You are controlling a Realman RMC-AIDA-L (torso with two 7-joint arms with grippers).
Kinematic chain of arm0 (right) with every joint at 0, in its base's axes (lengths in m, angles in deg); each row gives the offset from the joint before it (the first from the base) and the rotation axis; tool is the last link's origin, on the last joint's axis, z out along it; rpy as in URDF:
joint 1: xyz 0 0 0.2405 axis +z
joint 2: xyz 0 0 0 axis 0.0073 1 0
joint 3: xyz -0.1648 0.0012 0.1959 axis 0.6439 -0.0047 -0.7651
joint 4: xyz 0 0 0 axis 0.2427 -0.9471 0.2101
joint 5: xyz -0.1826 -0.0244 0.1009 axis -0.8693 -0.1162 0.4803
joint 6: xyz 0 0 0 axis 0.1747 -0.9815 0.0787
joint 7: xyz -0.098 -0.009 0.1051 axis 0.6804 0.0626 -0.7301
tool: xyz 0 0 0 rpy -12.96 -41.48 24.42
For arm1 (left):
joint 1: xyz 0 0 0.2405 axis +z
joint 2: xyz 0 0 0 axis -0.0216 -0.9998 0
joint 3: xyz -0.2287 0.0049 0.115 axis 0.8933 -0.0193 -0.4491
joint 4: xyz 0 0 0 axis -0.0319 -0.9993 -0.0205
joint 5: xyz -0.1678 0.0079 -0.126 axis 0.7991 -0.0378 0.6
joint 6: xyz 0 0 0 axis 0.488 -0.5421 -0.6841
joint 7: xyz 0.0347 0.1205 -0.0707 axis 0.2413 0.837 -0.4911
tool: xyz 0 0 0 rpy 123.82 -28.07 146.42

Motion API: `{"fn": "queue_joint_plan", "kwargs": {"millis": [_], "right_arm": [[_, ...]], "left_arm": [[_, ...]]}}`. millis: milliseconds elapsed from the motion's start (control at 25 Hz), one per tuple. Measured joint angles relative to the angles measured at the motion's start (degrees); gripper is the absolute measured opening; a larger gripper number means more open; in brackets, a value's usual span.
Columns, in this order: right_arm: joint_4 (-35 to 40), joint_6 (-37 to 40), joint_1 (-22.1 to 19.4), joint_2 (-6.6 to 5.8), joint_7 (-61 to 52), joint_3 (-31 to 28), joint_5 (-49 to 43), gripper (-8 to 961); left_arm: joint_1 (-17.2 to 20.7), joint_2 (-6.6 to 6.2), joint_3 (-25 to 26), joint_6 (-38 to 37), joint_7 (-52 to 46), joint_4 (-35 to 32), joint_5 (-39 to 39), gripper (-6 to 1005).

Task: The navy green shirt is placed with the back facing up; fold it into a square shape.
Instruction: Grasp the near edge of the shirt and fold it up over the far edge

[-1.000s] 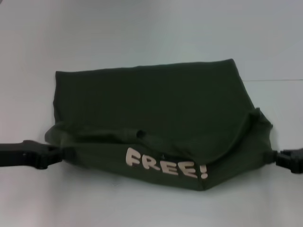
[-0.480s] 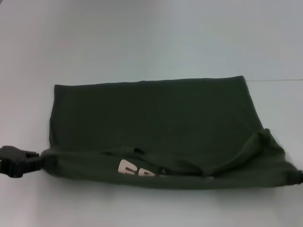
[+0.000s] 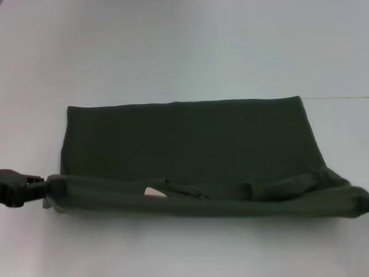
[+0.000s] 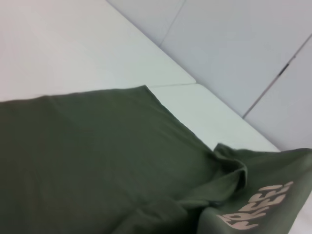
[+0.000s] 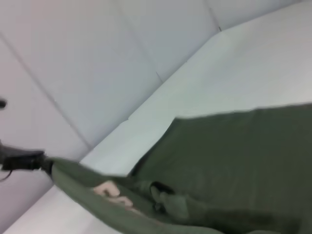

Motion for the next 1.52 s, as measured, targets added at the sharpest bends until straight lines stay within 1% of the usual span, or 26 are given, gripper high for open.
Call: {"fn": "queue_joint_plan", "kwargs": {"millis": [80, 240, 360, 440, 480, 600, 640, 680, 720, 840, 880, 1000, 1120, 1200, 1280, 1400, 1520], "right_arm": [[-1.15, -1.14, 0.98, -0.29, -0.10, -1.59, 0.03, 50], [-4.42, -5.31, 4.23, -1.10, -0.97, -3.92, 0.07, 50], [-6.06, -9.27, 7.05, -1.67, -2.41, -4.40, 0.08, 50], [-6.70, -12.67, 9.75, -1.87, -4.05, -4.47, 0.09, 50], [-6.70, -12.67, 9.75, -1.87, -4.05, -4.47, 0.09, 50], [-6.73, -15.86, 11.97, -1.89, -5.72, -4.42, 0.51, 49], [-6.74, -18.29, 13.38, -1.82, -6.64, -4.15, 1.13, 49], [-6.74, -18.29, 13.38, -1.82, -6.64, -4.15, 1.13, 49], [-6.76, -19.44, 13.95, -1.73, -6.98, -4.07, 1.31, 49], [-7.80, -24.05, 16.00, -1.36, -7.75, -3.80, 1.52, 49], [-8.82, -26.02, 16.84, -1.24, -7.79, -3.65, 1.54, 49], [-11.76, -31.81, 18.94, -0.80, -7.03, -3.38, 1.67, 49], [-13.46, -37.37, 21.04, 0.33, -5.83, -3.32, 1.87, 49], [-14.05, -40.57, 22.41, 1.18, -5.25, -3.02, 1.96, 49], [-14.39, -43.94, 23.45, 1.85, -5.07, -2.04, 2.06, 49], [-15.69, -49.45, 24.96, 2.63, -5.25, 0.30, 2.42, 49], [-17.41, -54.94, 26.46, 3.21, -5.33, 1.96, 2.53, 50]], "left_arm": [[-0.22, 0.00, 0.55, 0.47, -0.17, 0.28, 0.36, 19], [-1.23, 0.18, 0.95, 3.09, -0.24, 1.27, 2.77, 19], [-2.13, 0.21, 0.87, 7.74, -0.78, 3.22, 4.99, 20], [-2.76, 0.21, 0.73, 11.15, -1.32, 4.34, 5.60, 20], [-3.12, 0.26, 0.51, 12.98, -1.64, 4.86, 5.78, 20], [-4.03, 0.44, 0.18, 17.39, -2.44, 6.16, 6.50, 20], [-4.34, 0.48, 0.19, 19.16, -2.75, 6.62, 7.07, 20], [-4.57, 0.50, 0.16, 20.44, -2.97, 6.98, 7.59, 20], [-4.57, 0.50, 0.16, 20.44, -2.97, 6.98, 7.59, 20], [-5.98, 0.58, -0.50, 26.40, -3.41, 9.22, 9.64, 20], [-6.14, 0.61, -0.57, 26.95, -3.36, 9.42, 9.68, 20], [-7.35, 1.21, -0.85, 30.97, -2.88, 11.08, 9.83, 19], [-8.84, 2.59, -0.87, 36.70, -2.03, 12.36, 10.00, 19], [-9.97, 3.84, -0.89, 41.32, -1.42, 12.91, 10.20, 19], [-10.65, 4.65, -0.96, 45.01, -0.79, 13.29, 10.66, 19], [-11.56, 5.49, -2.20, 50.68, -0.35, 14.44, 11.42, 19], [-11.96, 6.16, -5.63, 56.47, -0.26, 15.86, 13.40, 20]]}}
